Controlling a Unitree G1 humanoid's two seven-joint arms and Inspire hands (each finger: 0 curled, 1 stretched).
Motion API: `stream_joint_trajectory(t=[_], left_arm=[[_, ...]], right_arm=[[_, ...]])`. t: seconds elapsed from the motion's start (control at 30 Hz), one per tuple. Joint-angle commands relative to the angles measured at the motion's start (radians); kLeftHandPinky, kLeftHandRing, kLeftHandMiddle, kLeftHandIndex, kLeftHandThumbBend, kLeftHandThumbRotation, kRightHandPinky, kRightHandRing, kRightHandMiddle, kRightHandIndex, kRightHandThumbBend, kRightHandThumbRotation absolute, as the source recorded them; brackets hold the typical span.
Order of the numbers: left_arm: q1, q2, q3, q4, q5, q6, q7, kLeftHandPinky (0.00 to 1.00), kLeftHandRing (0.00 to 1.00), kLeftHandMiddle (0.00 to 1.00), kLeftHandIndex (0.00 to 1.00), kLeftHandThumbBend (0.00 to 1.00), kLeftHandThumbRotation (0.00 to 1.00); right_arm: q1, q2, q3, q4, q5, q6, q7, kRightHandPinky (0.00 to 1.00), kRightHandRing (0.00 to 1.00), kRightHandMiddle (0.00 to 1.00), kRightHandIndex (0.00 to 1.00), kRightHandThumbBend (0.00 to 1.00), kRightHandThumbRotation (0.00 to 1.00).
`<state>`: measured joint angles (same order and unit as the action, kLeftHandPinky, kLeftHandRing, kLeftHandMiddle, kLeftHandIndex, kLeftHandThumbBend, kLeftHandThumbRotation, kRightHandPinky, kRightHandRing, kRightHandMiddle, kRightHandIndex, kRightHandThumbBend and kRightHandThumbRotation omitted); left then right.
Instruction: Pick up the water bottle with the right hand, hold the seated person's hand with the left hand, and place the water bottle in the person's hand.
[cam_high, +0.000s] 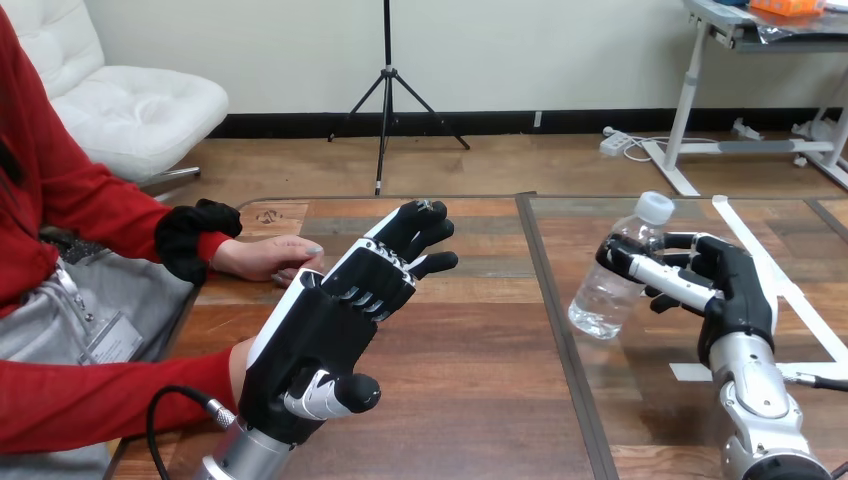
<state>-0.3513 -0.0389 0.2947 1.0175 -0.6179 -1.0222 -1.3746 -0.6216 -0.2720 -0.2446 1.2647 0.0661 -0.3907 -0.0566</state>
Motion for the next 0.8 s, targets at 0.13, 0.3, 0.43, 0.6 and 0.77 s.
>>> stream_joint_trajectory(t=[0.13,0.3,0.43,0.6,0.77], left_arm=[[-0.051,-0.013,0.004,-0.02,0.007,-0.004,0.012,0.87,0.94,0.94,0.92,1.0,0.61],[-0.051,-0.012,0.0,-0.02,0.015,-0.004,0.023,0.87,0.94,0.94,0.92,1.0,0.61],[-0.052,-0.01,-0.003,-0.017,0.024,-0.009,0.033,0.87,0.94,0.94,0.92,1.0,0.61],[-0.055,-0.006,-0.005,-0.008,0.042,-0.026,0.052,0.88,0.94,0.95,0.92,1.0,0.61],[-0.055,0.0,-0.009,0.0,0.084,-0.077,0.097,0.87,0.94,0.95,0.93,1.0,0.62]], right_arm=[[-0.026,0.003,-0.011,-0.076,0.021,-0.057,0.019,0.25,0.31,0.4,0.45,0.83,0.0],[-0.023,-0.001,0.01,-0.087,-0.002,-0.069,0.006,0.26,0.31,0.41,0.45,0.83,0.0],[-0.019,-0.002,0.028,-0.104,-0.026,-0.073,-0.009,0.27,0.32,0.42,0.45,0.84,0.0],[-0.01,0.001,0.038,-0.141,-0.038,-0.082,-0.001,0.28,0.33,0.43,0.45,0.82,0.0],[-0.001,0.003,0.047,-0.174,-0.044,-0.083,0.004,0.28,0.33,0.43,0.45,0.82,0.0]])
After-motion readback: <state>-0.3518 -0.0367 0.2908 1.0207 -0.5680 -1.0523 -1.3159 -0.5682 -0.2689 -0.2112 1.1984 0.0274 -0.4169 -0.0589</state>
